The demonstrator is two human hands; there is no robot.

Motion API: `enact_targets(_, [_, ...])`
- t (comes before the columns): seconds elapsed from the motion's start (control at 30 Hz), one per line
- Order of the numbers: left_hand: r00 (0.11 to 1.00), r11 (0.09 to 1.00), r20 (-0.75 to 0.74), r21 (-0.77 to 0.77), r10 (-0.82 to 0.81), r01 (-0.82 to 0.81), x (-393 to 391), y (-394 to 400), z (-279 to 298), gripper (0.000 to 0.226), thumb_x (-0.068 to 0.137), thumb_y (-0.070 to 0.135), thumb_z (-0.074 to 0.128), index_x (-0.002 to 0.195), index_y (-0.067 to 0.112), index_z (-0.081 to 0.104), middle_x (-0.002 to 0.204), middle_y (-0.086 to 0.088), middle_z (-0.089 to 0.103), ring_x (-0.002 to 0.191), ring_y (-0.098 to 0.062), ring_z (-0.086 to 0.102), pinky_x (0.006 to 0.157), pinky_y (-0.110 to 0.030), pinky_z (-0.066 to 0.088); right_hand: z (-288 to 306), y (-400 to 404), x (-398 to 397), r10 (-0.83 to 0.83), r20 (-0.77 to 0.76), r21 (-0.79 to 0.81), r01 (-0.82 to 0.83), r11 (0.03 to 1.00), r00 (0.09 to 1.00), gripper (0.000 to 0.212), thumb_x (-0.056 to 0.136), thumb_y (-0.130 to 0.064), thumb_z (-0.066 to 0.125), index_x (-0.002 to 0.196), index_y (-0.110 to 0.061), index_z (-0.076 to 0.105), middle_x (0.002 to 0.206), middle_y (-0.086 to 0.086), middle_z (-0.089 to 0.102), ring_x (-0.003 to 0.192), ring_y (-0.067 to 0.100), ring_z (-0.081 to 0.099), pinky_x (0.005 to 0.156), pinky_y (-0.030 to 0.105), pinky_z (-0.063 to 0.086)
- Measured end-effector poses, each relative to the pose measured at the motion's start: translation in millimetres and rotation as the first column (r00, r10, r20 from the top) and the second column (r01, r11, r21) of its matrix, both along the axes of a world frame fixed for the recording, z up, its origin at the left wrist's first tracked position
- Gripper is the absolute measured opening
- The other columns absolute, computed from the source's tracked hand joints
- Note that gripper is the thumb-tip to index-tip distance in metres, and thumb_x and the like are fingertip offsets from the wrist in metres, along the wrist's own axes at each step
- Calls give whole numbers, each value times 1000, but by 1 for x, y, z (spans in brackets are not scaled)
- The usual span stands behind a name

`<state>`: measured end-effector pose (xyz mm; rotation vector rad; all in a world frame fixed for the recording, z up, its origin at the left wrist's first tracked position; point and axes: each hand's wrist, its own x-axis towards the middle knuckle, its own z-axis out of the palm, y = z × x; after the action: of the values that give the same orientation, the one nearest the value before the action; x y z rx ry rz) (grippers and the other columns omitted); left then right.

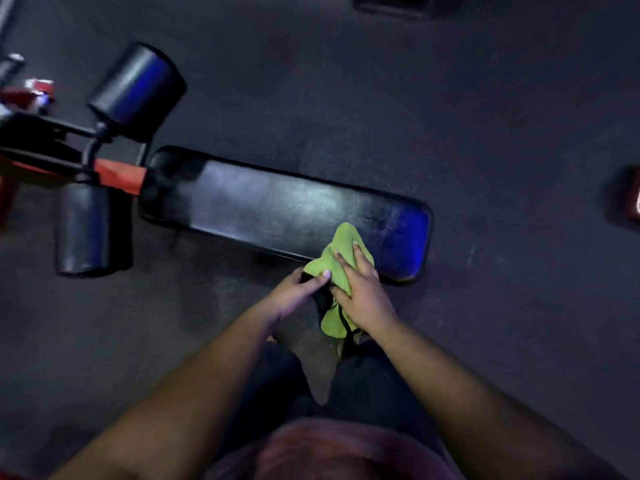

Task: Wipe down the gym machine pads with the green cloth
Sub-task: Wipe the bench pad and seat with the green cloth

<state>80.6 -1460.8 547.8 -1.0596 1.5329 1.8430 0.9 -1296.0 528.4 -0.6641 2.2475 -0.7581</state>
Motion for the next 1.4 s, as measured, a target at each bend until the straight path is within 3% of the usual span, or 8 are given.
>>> enact_targets(0.27, [918, 942, -260, -74, 300, -328, 82, -67, 71, 35, 81, 14, 78, 110, -1, 65, 95, -9, 72, 84, -18, 65, 73, -29, 53, 79, -85, 50, 330, -127, 91, -320, 943, 936, 105, 84, -66, 68, 164, -32, 9, 171, 5, -15, 157, 27, 2, 123, 45, 18])
enact_targets(0.47, [916, 953, -333, -124, 222, -276, 163, -156, 102, 22, 70, 17, 67, 91, 13, 71, 81, 0, 68, 76, -11, 59, 72, -25, 47, 91, -161, 101, 54, -81, -196, -69, 978, 995, 77, 95, -55, 58, 160, -26, 28, 169, 5, 18, 156, 17, 15, 126, 39, 18])
enact_targets(0.63, [887, 949, -359, -11, 290, -314, 223, -229, 133, 9, 79, 5, 57, 80, 9, 65, 67, 7, 63, 59, -3, 55, 59, -18, 44, 100, -239, 148, -106, 391, -261, 221, 940, 914, 89, 93, -41, 66, 164, -22, 16, 156, -7, 34, 144, 6, 33, 114, 20, 27])
enact_targets(0.77, [826, 876, -343, -17, 448, -482, 248, -283, 129, 17, 82, 4, 56, 94, 10, 67, 81, 0, 64, 75, -11, 56, 64, -19, 47, 101, -297, 176, -130, 632, -314, 406, 858, 764, 46, 80, -29, 78, 121, -11, 65, 111, 7, 75, 102, 20, 69, 95, 42, 53])
enact_targets(0.93, [849, 781, -272, -338, 452, -524, 270, -339, 83, 11, 92, 12, 71, 100, 18, 67, 93, 4, 74, 91, -16, 68, 80, -31, 54, 88, -365, 168, -167, 351, -235, 259, 937, 922, 39, 81, -26, 86, 109, -19, 60, 99, -4, 72, 91, 15, 68, 74, 15, 51])
enact_targets(1.13, [924, 687, -84, -644, 373, -336, 265, -389, 35, 29, 90, 48, 70, 95, 19, 68, 86, 2, 74, 87, -21, 70, 75, -37, 53, 46, -472, 141, 44, -111, -82, -53, 995, 993, 67, 83, -54, 76, 134, -22, 46, 128, 7, 63, 114, 30, 60, 92, 41, 49])
enact_targets(1.27, [982, 509, 178, -851, 56, 126, 254, -436, -2, 42, 95, 56, 53, 87, 17, 64, 97, -7, 71, 97, -32, 66, 75, -38, 50, 17, -561, 138, 128, -475, -14, -153, 988, 871, 69, 90, -57, 63, 146, -22, 42, 138, 6, 53, 127, 29, 51, 102, 52, 39])
enact_targets(1.4, [982, 349, 183, -918, -52, 189, 259, -476, -43, 41, 94, 44, 50, 126, 22, 64, 141, -4, 58, 131, -26, 53, 103, -44, 47, -39, -602, 164, 250, -330, 170, -203, 964, 910, 88, 94, -68, 46, 162, -35, 1, 171, 3, -2, 157, 35, 1, 109, 81, 11])
